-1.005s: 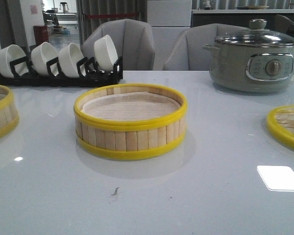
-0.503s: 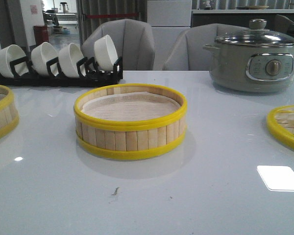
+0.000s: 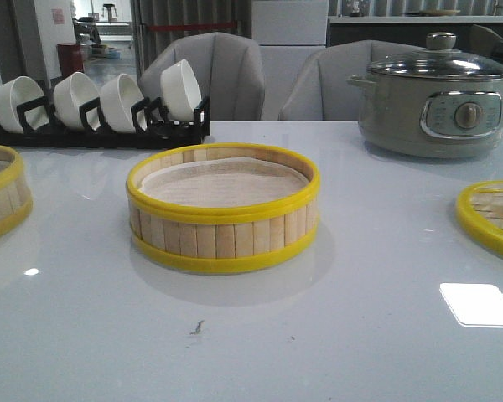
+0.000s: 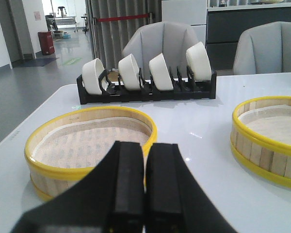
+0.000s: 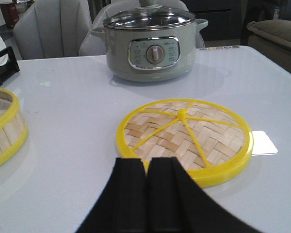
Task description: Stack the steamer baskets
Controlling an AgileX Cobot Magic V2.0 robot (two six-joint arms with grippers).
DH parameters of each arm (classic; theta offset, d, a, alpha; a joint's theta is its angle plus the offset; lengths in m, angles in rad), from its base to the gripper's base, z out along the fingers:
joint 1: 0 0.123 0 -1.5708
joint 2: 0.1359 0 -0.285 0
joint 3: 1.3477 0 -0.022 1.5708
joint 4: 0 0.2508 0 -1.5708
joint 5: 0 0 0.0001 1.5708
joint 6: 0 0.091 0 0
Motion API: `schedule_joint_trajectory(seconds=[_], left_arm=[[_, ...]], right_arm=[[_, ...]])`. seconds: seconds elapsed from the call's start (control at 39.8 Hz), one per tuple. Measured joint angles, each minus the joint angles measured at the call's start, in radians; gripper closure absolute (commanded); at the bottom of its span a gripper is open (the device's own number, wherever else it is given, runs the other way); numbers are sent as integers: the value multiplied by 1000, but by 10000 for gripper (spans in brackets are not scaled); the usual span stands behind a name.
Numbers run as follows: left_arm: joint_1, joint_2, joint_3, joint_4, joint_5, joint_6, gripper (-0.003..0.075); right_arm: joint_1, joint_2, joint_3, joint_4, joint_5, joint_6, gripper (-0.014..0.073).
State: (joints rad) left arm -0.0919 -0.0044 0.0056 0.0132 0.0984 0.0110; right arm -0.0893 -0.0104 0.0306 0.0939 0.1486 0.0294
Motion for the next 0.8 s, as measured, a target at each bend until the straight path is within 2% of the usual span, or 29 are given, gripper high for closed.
schedule_joint_trajectory(seconds=[0.8], left_arm=[[0, 36, -29, -26, 10, 0, 623]], right_arm=[[0, 0, 0, 0, 0, 0, 553]])
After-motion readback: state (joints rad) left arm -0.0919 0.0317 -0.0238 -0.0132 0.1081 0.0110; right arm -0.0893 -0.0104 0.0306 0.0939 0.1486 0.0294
